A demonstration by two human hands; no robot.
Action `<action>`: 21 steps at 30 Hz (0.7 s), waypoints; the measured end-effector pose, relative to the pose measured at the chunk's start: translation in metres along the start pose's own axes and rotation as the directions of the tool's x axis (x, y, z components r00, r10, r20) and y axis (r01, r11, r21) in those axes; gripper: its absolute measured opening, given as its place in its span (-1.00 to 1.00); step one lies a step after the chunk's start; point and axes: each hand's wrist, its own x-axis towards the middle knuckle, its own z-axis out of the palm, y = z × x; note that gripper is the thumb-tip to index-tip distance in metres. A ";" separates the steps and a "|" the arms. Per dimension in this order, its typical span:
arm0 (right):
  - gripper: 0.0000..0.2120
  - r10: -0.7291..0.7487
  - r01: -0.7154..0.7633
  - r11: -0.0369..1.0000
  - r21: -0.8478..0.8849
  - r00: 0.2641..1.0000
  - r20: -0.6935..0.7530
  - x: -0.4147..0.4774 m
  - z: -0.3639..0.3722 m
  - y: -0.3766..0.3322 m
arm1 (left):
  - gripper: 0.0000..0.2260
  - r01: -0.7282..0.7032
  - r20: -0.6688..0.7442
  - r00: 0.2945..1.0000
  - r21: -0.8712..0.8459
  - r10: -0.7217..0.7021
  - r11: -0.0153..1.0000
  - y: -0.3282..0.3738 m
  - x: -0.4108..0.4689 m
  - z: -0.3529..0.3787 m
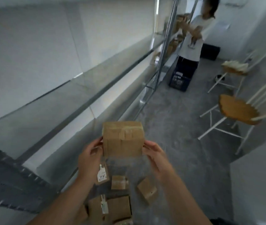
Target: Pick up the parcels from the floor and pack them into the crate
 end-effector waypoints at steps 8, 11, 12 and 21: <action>-0.65 -0.068 0.036 0.990 0.138 0.971 0.231 -0.126 0.013 -0.110 | -0.73 -0.056 -0.116 0.993 -0.254 0.027 0.966 0.107 -0.136 -0.038; -0.63 -0.097 0.100 0.995 0.010 0.944 0.315 -0.167 0.031 -0.122 | -0.79 -0.028 -0.145 0.989 -0.327 -0.021 0.945 0.120 -0.184 -0.069; -0.64 -0.101 0.125 0.991 -0.049 0.934 0.343 -0.182 0.040 -0.125 | -0.80 -0.031 -0.167 0.985 -0.353 -0.031 0.935 0.121 -0.197 -0.081; -0.78 -0.183 0.271 0.960 -0.066 0.791 0.583 -0.300 0.140 -0.094 | -0.77 -0.150 -0.392 0.920 -0.387 -0.015 0.910 0.134 -0.297 -0.203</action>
